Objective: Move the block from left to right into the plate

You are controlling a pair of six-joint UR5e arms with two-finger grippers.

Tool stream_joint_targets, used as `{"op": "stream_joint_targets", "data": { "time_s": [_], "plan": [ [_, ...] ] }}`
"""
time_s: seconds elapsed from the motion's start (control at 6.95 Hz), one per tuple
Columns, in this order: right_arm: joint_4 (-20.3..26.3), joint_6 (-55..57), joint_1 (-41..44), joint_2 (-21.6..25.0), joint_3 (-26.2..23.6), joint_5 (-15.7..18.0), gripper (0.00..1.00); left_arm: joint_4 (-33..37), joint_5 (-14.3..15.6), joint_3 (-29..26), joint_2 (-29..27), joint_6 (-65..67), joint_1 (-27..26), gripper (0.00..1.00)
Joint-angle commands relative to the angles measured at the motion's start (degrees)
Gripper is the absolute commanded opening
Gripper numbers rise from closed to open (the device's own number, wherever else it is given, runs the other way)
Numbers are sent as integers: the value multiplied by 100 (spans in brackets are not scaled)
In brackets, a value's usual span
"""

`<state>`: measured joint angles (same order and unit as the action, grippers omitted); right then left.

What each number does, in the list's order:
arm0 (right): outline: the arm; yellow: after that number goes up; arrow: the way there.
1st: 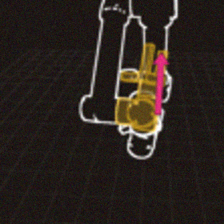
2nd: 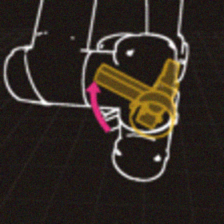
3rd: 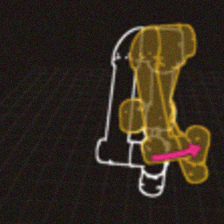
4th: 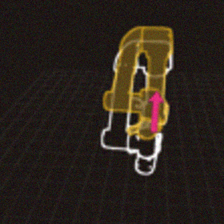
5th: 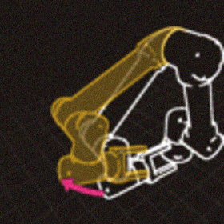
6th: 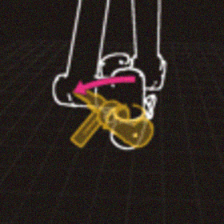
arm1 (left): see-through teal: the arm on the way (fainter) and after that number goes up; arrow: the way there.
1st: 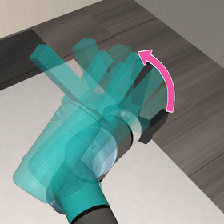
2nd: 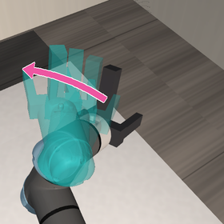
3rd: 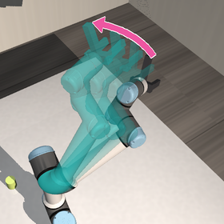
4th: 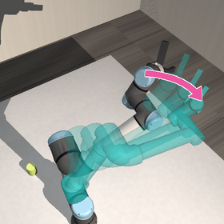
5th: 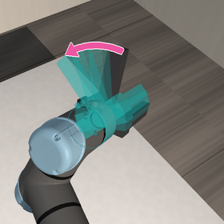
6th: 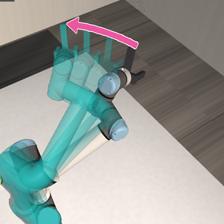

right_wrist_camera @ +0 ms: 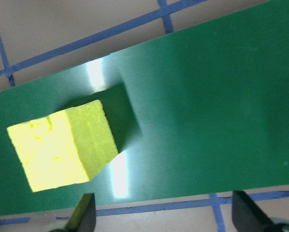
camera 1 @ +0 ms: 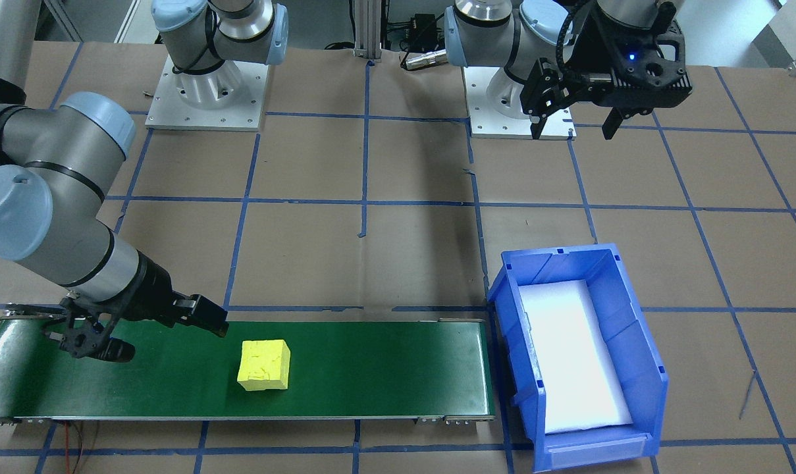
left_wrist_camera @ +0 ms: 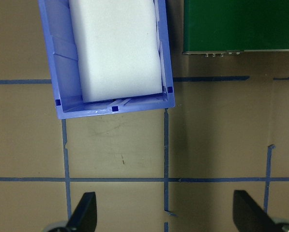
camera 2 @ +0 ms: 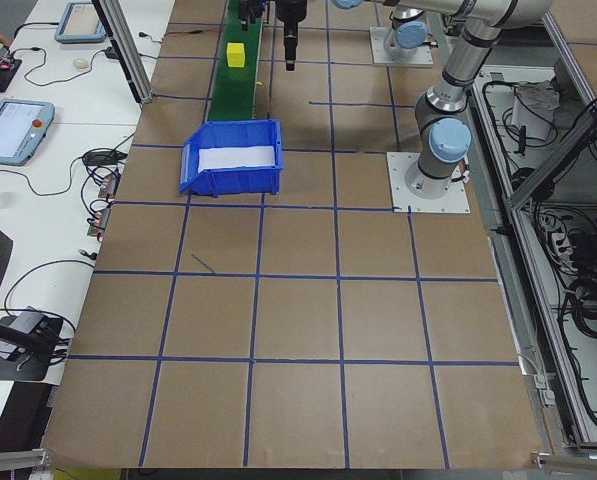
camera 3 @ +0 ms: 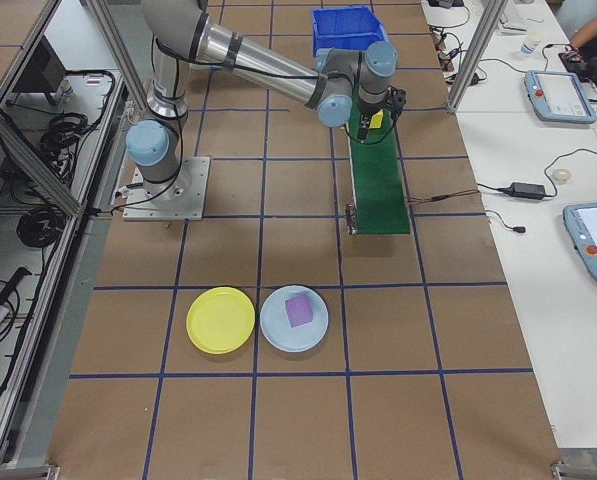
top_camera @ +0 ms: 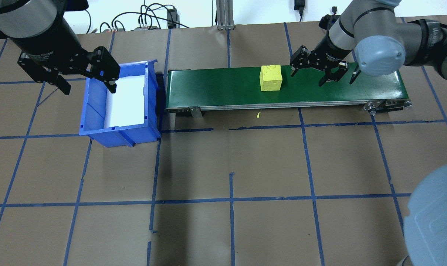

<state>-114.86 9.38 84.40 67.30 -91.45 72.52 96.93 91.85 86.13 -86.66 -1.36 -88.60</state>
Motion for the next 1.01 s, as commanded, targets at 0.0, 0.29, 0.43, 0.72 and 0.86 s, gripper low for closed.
{"op": "stream_joint_targets", "data": {
  "time_s": [0.0, 0.29, 0.43, 0.72, 0.86],
  "plan": [
    [-80, -145, 59, -226, 119, -186, 100, -8, 8, 0, 0, 4, 1, 100],
    [-89, -603, 51, -244, 154, -124, 100, -8, 8, 0, 0, -5, 1, 100],
    [-89, -612, 51, -296, 232, -133, 100, -8, 8, 0, 0, -5, -8, 100],
    [-98, -665, 51, -525, 461, -124, 100, -8, 8, 0, 0, -5, 1, 100],
    [-159, -900, 51, -560, 401, -72, 100, -8, 8, 0, 0, -5, -8, 100]
  ]
}}
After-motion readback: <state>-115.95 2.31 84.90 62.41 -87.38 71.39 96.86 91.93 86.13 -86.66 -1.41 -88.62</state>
